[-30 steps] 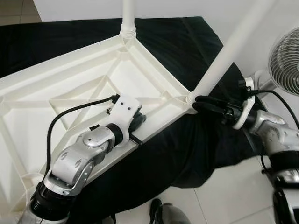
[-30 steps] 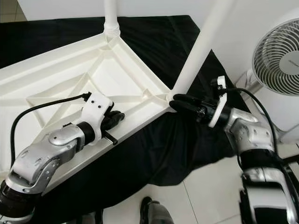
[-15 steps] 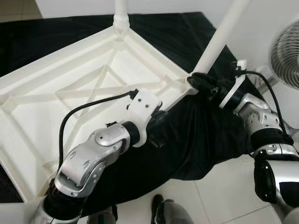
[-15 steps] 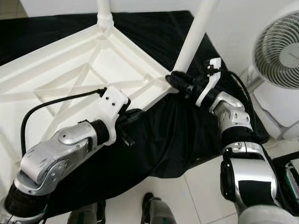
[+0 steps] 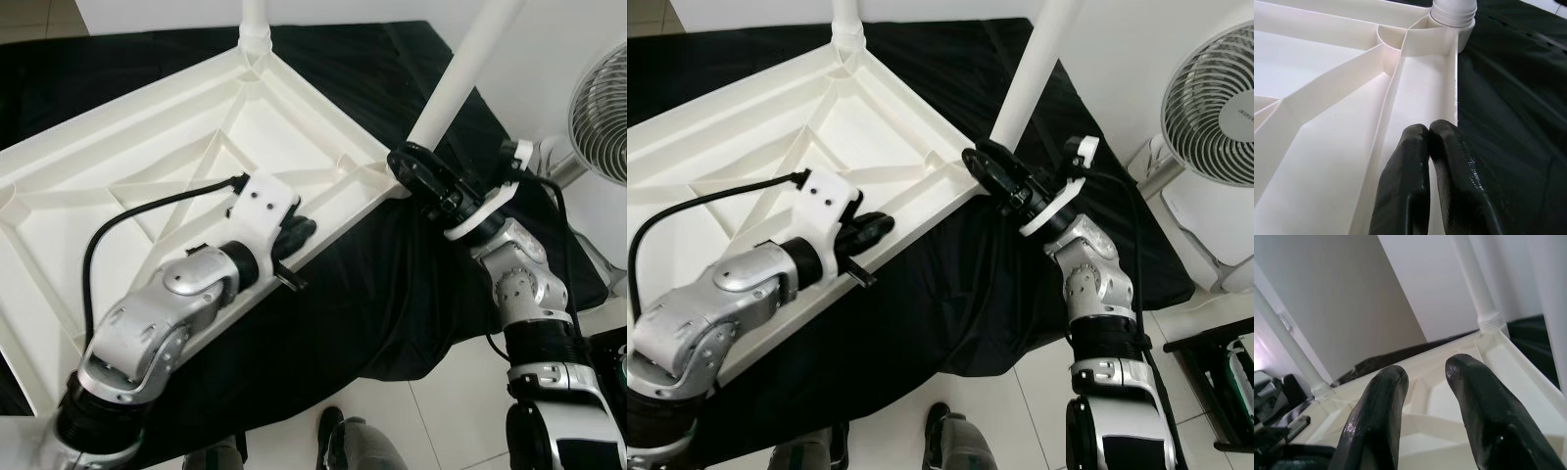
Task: Building children table
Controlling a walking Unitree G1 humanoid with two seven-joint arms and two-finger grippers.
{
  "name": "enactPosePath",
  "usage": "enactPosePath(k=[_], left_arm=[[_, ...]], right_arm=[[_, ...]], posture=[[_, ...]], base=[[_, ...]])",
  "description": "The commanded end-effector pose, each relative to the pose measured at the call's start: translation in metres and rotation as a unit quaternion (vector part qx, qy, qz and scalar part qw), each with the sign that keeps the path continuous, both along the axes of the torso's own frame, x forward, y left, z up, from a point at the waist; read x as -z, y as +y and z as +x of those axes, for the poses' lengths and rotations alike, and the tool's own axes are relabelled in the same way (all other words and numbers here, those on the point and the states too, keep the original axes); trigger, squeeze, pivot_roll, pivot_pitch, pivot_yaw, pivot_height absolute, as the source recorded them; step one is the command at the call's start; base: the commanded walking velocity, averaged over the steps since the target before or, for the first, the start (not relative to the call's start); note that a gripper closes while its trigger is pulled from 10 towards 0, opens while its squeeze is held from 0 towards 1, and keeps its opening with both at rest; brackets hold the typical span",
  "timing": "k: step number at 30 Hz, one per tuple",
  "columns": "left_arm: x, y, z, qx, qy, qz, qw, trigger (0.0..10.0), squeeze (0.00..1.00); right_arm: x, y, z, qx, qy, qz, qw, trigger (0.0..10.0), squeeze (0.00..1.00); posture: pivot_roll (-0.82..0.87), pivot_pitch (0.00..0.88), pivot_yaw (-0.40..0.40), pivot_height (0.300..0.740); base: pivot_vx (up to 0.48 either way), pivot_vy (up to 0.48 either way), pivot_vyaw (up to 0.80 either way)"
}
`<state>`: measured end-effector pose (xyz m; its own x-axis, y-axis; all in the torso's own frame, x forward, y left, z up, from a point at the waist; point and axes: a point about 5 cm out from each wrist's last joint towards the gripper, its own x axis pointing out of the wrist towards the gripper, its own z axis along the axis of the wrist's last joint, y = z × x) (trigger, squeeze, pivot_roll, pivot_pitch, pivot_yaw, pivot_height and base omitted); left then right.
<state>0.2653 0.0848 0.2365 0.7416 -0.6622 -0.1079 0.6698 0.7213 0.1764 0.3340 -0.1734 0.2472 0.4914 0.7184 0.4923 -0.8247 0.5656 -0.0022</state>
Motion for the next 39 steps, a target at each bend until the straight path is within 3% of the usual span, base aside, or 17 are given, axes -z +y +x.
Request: enactPosePath(k=[1,8,9,13,14,15,16,17,20,24,28,31,34,37,39], left_arm=[[0.006,-0.005,-0.008,0.063,0.021,0.01,0.998,10.0,0.0],[0.005,0.001,-0.001,0.034,0.021,0.001,0.999,10.0,0.0],[0.002,0.003,0.001,0.029,0.023,-0.017,0.999,10.0,1.0],[-0.007,0.005,0.002,0.039,0.015,-0.052,0.998,10.0,1.0],[-0.009,0.004,0.0,0.053,0.012,-0.056,0.997,10.0,0.91],[-0.009,0.004,0.0,0.053,0.012,-0.056,0.997,10.0,0.91],[-0.01,0.003,-0.003,0.066,0.01,-0.057,0.996,10.0,0.37],[-0.011,0.003,-0.007,0.085,0.009,-0.059,0.995,10.0,0.0],[-0.011,0.004,-0.011,0.095,0.006,-0.063,0.993,10.0,0.0],[-0.008,0.009,-0.009,0.065,0.001,-0.064,0.996,10.0,0.0],[-0.008,0.026,-0.006,-0.016,-0.02,-0.075,0.997,10.0,0.0],[-0.006,0.036,-0.008,-0.058,-0.019,-0.072,0.996,10.0,0.0],[-0.006,0.036,-0.008,-0.058,-0.019,-0.072,0.996,10.0,0.0],[0.0,0.039,-0.02,-0.039,-0.006,-0.062,0.997,10.0,0.0],[0.008,0.039,-0.036,0.008,0.004,-0.047,0.999,10.0,0.0]], right_arm=[[0.0,-0.001,-0.004,-0.003,-0.002,0.007,1.0,10.0,0.0],[-0.001,0.0,-0.024,0.015,-0.009,0.04,0.999,10.0,0.0],[0.001,-0.001,-0.032,0.022,-0.005,0.052,0.998,10.0,0.0],[0.007,0.0,-0.051,0.019,0.008,0.058,0.998,10.0,0.0],[0.008,0.0,-0.054,0.021,0.011,0.055,0.998,10.0,0.0],[0.008,0.0,-0.054,0.021,0.011,0.055,0.998,10.0,0.0],[0.009,0.0,-0.055,0.024,0.012,0.054,0.998,10.0,0.0],[0.009,0.002,-0.058,0.026,0.014,0.054,0.998,10.0,0.0],[0.01,0.005,-0.06,0.039,0.02,0.058,0.997,10.0,0.0],[0.011,0.009,-0.059,0.08,0.029,0.064,0.994,10.0,0.0],[0.016,0.017,-0.059,0.178,0.039,0.03,0.983,10.0,0.0],[0.02,0.022,-0.064,0.212,0.05,0.021,0.976,10.0,0.0],[0.02,0.022,-0.064,0.212,0.05,0.021,0.976,10.0,0.0],[0.025,0.028,-0.068,0.219,0.064,0.027,0.973,10.0,0.0],[0.029,0.033,-0.069,0.216,0.074,0.033,0.973,10.0,0.0]], posture=[[0.16,0.263,-0.055,0.74],[0.16,0.251,-0.055,0.74],[0.14,0.244,-0.051,0.74],[0.13,0.236,-0.046,0.74],[0.13,0.233,-0.046,0.74],[0.13,0.233,-0.046,0.74],[0.13,0.233,-0.046,0.74],[0.13,0.229,-0.05,0.74],[0.12,0.225,-0.055,0.74],[0.13,0.217,-0.071,0.74],[0.12,0.205,-0.086,0.74],[0.13,0.203,-0.091,0.74],[0.13,0.203,-0.091,0.74],[0.14,0.207,-0.099,0.74],[0.14,0.212,-0.104,0.74]], base=[[0.0,0.0,0.0],[0.0,0.0,0.0],[0.0,0.0,0.0],[0.0,0.0,0.0],[0.0,0.0,0.0],[0.0,0.0,0.0],[0.0,0.0,0.0],[0.0,0.0,0.0],[0.0,0.0,0.0],[0.0,0.0,0.0],[0.0,0.0,0.0],[0.0,0.0,0.0],[0.0,0.0,0.0],[0.0,0.0,0.0],[0.0,0.0,0.0]])
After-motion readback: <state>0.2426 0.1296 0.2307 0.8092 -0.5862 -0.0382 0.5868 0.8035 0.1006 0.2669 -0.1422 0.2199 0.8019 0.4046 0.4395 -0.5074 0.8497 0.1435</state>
